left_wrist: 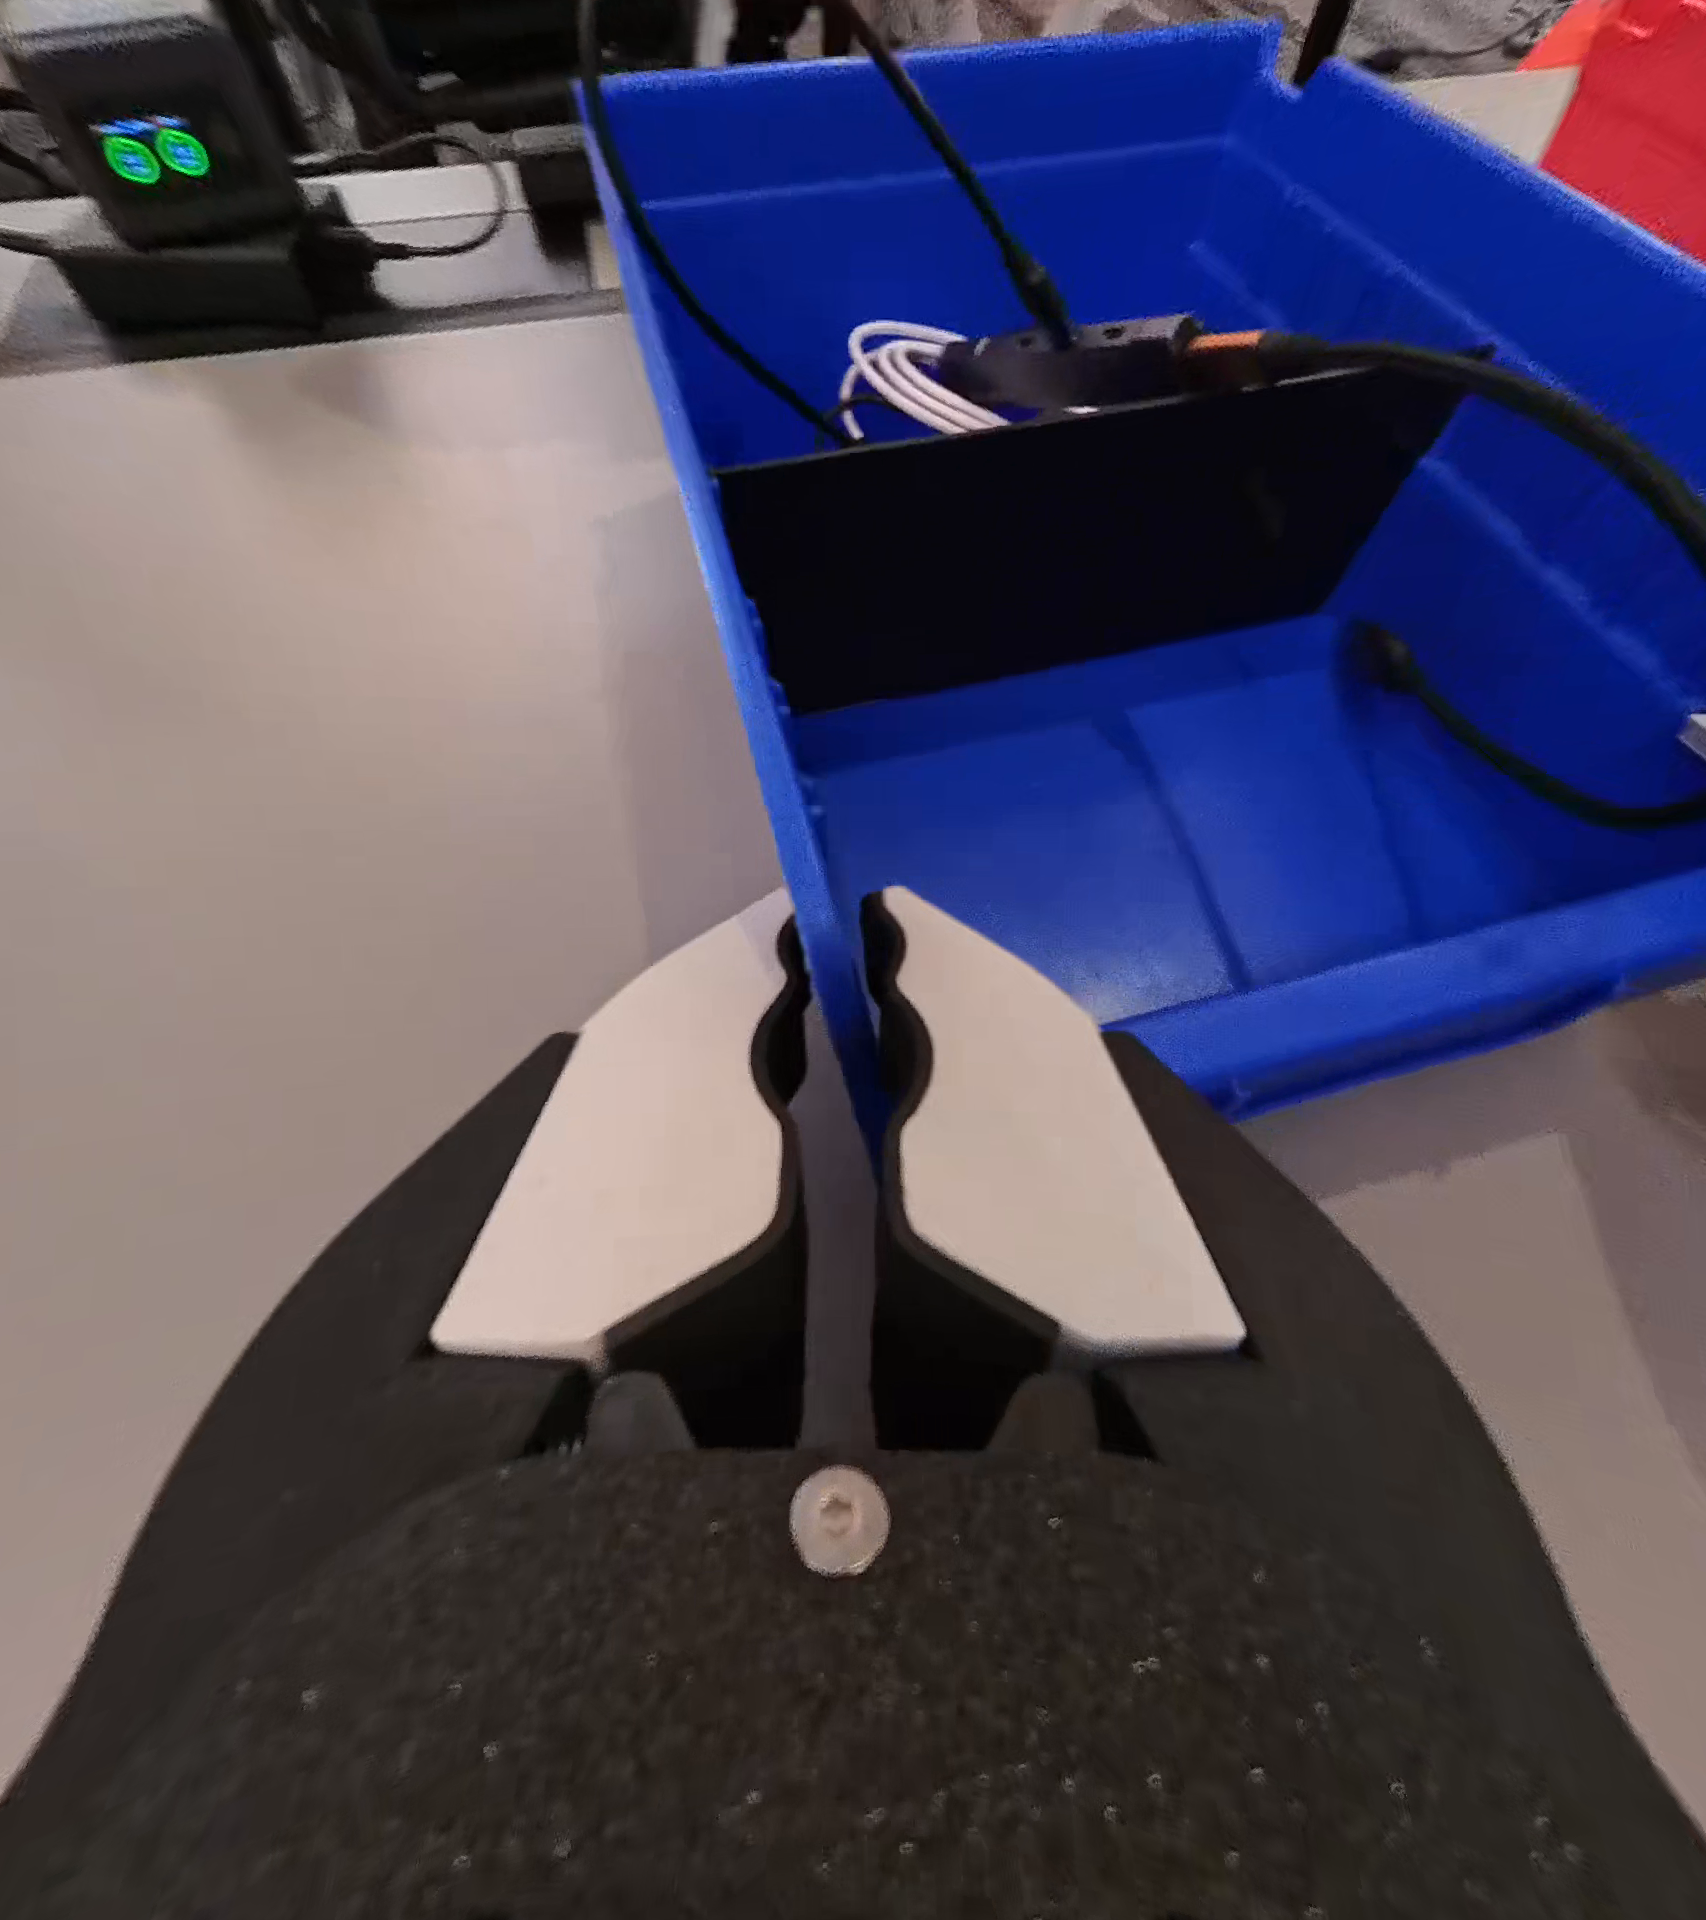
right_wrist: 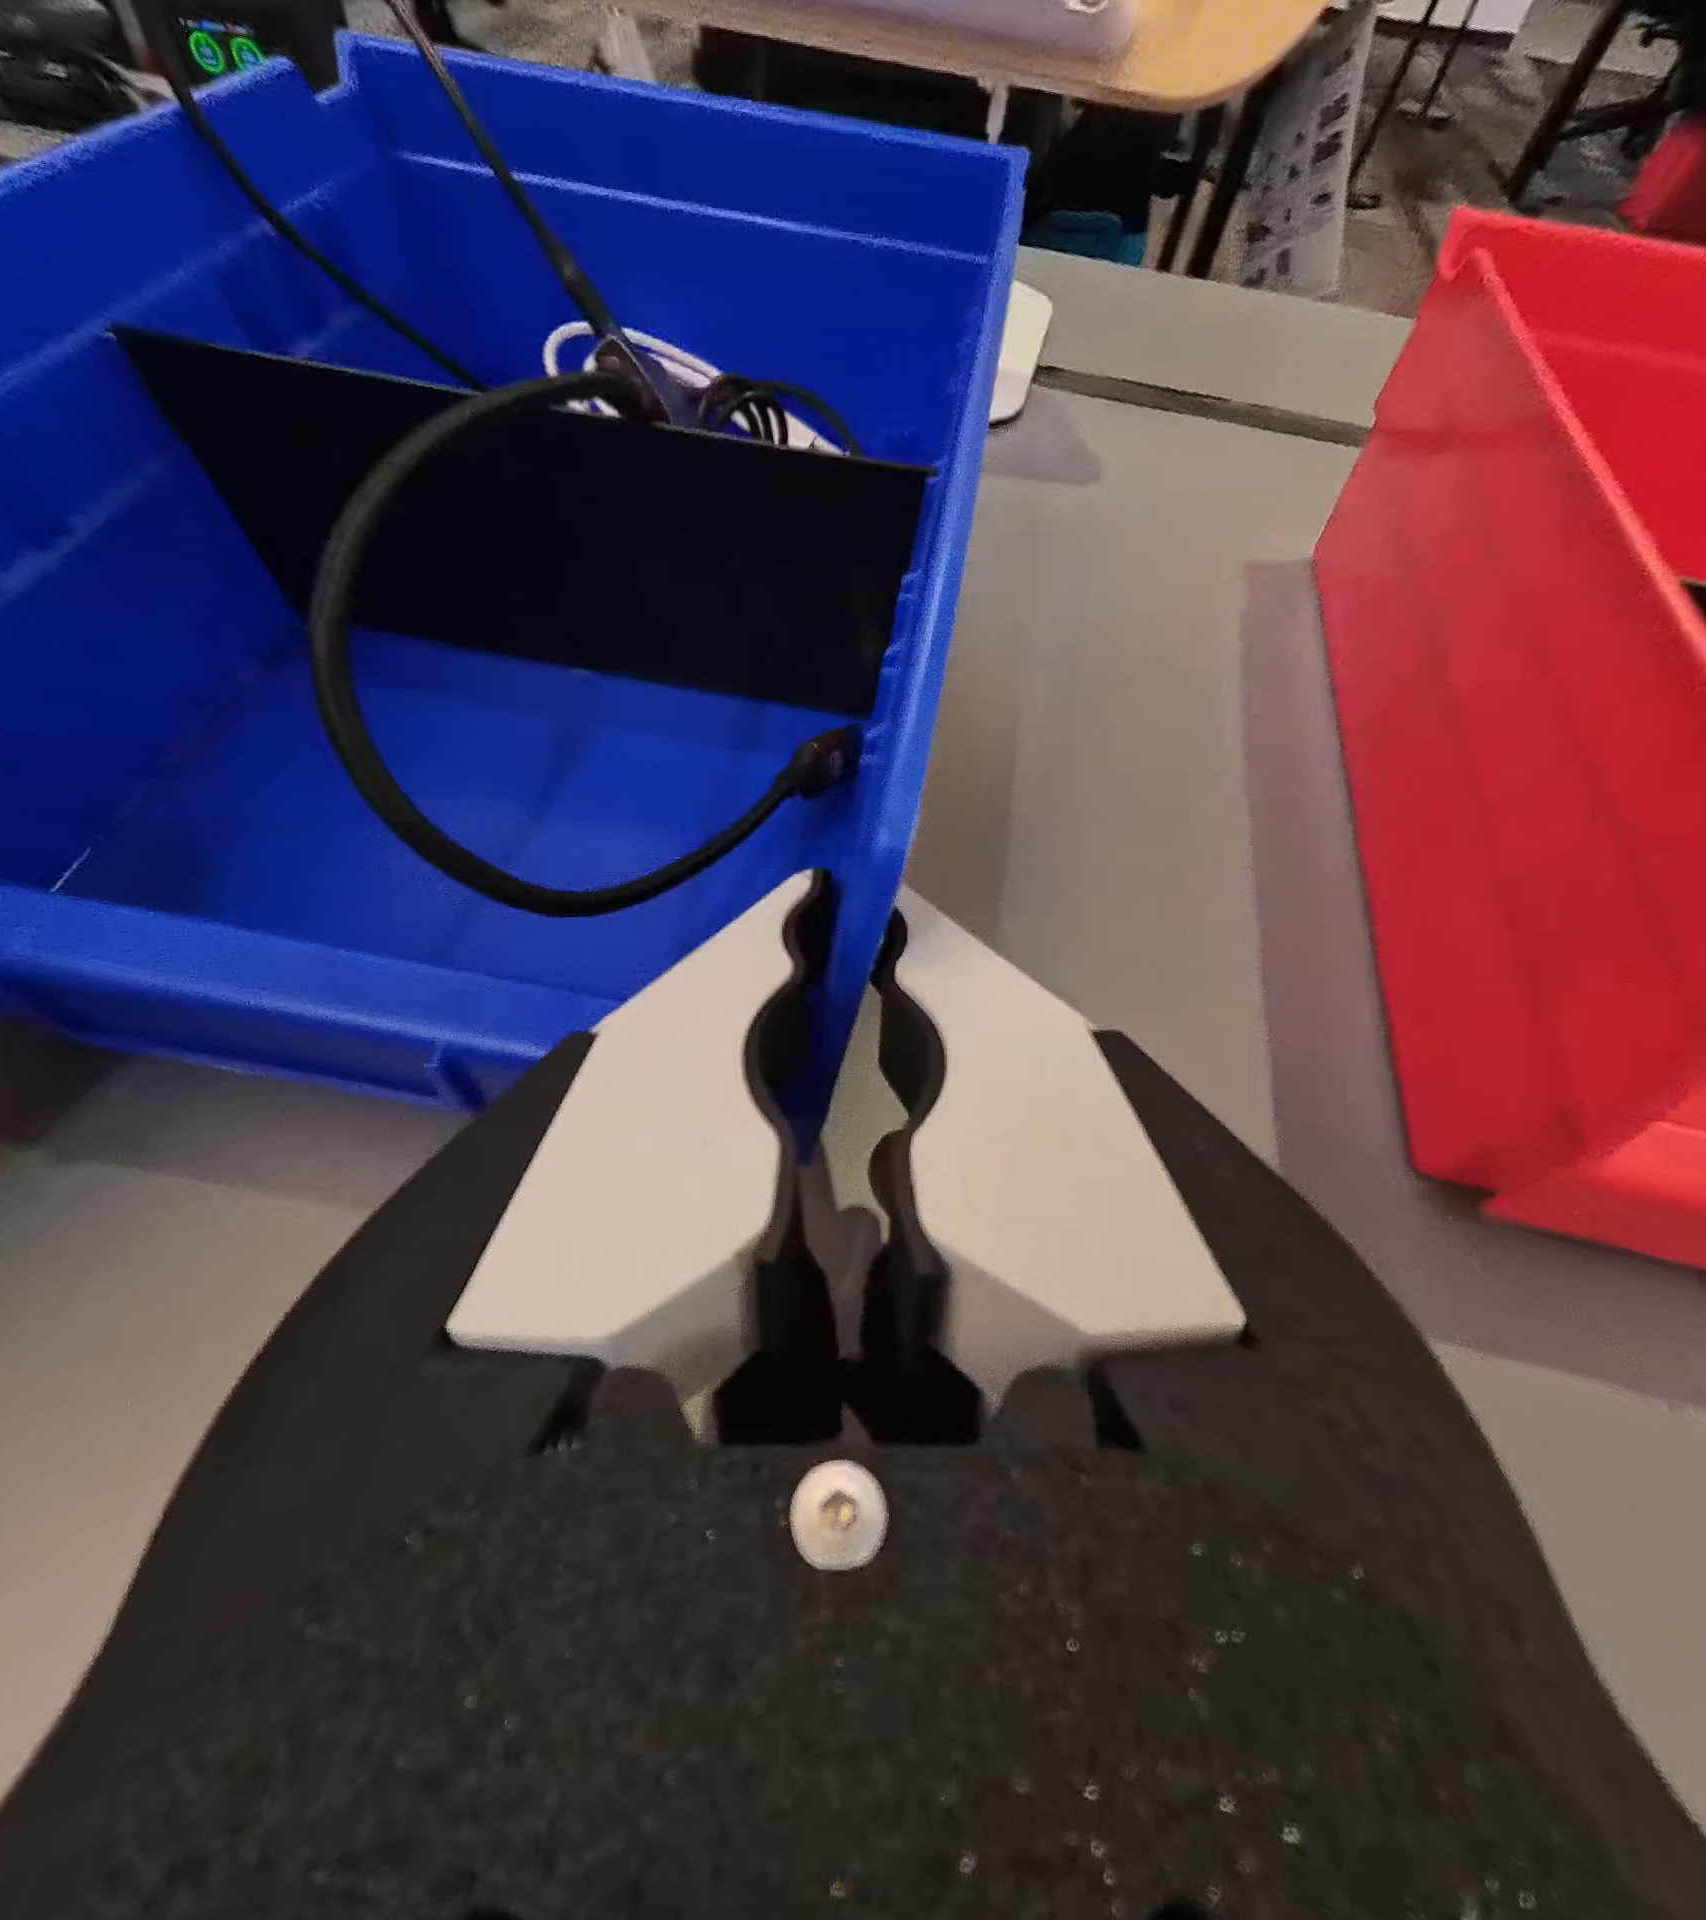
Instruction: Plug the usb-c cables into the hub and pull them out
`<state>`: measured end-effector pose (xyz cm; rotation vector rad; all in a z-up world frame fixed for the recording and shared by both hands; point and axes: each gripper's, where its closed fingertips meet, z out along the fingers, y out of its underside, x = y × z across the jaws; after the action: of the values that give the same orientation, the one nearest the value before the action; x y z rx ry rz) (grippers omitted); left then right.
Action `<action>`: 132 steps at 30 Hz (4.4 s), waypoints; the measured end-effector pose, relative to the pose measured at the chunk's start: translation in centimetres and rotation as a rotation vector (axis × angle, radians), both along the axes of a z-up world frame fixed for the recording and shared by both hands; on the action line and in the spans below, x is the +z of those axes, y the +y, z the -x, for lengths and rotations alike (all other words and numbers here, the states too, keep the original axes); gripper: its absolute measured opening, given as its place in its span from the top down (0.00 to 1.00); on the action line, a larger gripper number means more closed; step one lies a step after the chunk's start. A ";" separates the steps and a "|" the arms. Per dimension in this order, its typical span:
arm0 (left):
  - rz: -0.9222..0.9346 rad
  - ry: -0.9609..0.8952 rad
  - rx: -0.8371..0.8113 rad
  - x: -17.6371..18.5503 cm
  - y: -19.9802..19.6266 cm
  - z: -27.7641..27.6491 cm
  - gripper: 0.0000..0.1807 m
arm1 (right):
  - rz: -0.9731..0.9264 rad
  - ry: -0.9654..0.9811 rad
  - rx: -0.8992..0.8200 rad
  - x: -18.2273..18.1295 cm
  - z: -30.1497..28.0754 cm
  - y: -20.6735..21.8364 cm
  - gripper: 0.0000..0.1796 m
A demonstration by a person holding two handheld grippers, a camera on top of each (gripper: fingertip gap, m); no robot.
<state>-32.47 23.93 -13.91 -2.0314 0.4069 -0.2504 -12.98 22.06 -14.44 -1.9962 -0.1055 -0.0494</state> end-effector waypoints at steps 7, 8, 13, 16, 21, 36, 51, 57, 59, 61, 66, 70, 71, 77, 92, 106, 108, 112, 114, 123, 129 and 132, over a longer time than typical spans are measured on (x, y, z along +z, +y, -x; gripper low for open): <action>-0.063 0.041 0.088 2.1 2.6 10.0 0.99 | -0.025 -0.007 -0.028 1.1 9.4 1.6 0.98; -0.073 0.046 0.097 2.3 3.0 11.8 0.99 | -0.038 0.003 -0.016 1.3 11.2 2.0 0.98; -0.074 0.057 0.130 2.2 4.4 20.3 0.99 | -0.046 -0.065 0.071 1.0 20.0 4.0 0.97; -0.060 0.035 0.147 0.9 5.0 23.4 0.99 | -0.052 -0.100 0.128 0.0 23.5 4.8 0.97; -0.042 -0.053 0.172 0.3 5.4 24.6 0.99 | -0.045 -0.119 0.193 0.1 25.2 4.6 0.95; -0.242 -0.222 0.280 7.2 -1.5 19.0 0.85 | -0.244 0.050 0.234 5.9 0.2 -5.0 0.87; -0.004 -0.281 -0.061 1.8 -3.9 8.3 0.81 | -0.289 0.219 -0.053 5.6 -12.8 -5.9 0.86; -0.004 -0.274 0.027 1.4 -3.2 10.8 0.78 | -0.257 0.355 -0.064 5.0 -12.7 -5.5 0.86; 0.024 -0.286 0.046 1.0 -3.0 11.1 0.76 | -0.259 0.323 -0.065 5.0 -12.7 -5.6 0.86; 0.059 -0.292 0.038 0.4 -3.0 10.7 0.76 | -0.259 0.297 -0.068 5.0 -12.7 -5.7 0.86; 0.047 -0.370 0.092 2.2 -2.5 11.0 0.76 | -0.232 0.312 -0.062 4.5 -12.7 -5.9 0.86; 0.064 -0.385 0.141 7.0 1.4 12.9 0.78 | -0.231 0.282 -0.063 4.4 -12.9 -5.8 0.86; 0.099 -0.376 0.159 7.8 2.9 13.3 0.81 | -0.232 0.285 -0.068 4.4 -13.0 -5.8 0.86; 0.357 -0.221 0.163 7.4 12.9 13.3 0.77 | -0.219 0.323 -0.071 4.2 -13.1 -5.9 0.86; 0.812 -0.197 0.091 1.4 16.7 10.9 0.94 | -0.181 0.303 -0.031 3.6 -12.3 -6.3 0.86; -0.292 0.328 -0.292 25.3 5.9 1.6 0.95 | -0.225 0.281 0.019 4.6 -10.9 -6.4 0.86; -0.391 0.340 -0.408 26.9 2.2 -2.0 0.95 | -0.232 0.247 0.054 5.0 -10.2 -6.6 0.85; -0.491 0.386 -0.662 24.5 -4.4 -9.3 0.95 | -0.278 0.207 0.144 6.4 -8.5 -7.3 0.81; -0.543 0.467 -0.726 21.2 -6.0 -11.9 0.95 | -0.294 0.255 0.243 7.0 -6.9 -7.8 0.79; -0.736 0.681 -0.734 9.2 -8.3 -17.2 0.95 | -0.215 0.543 0.484 7.3 -1.8 -9.2 0.77; -0.801 0.514 -0.726 8.9 -11.2 -18.7 0.95 | -0.219 0.825 0.560 9.0 -0.1 -8.6 0.78; -0.713 0.381 -0.748 9.2 -11.1 -18.3 0.95 | -0.306 0.909 0.653 11.2 0.2 -9.9 0.78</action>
<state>-14.21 12.83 -4.69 -1.1497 1.2937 -0.1315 -13.13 12.18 -3.20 -1.4371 -0.1414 1.1680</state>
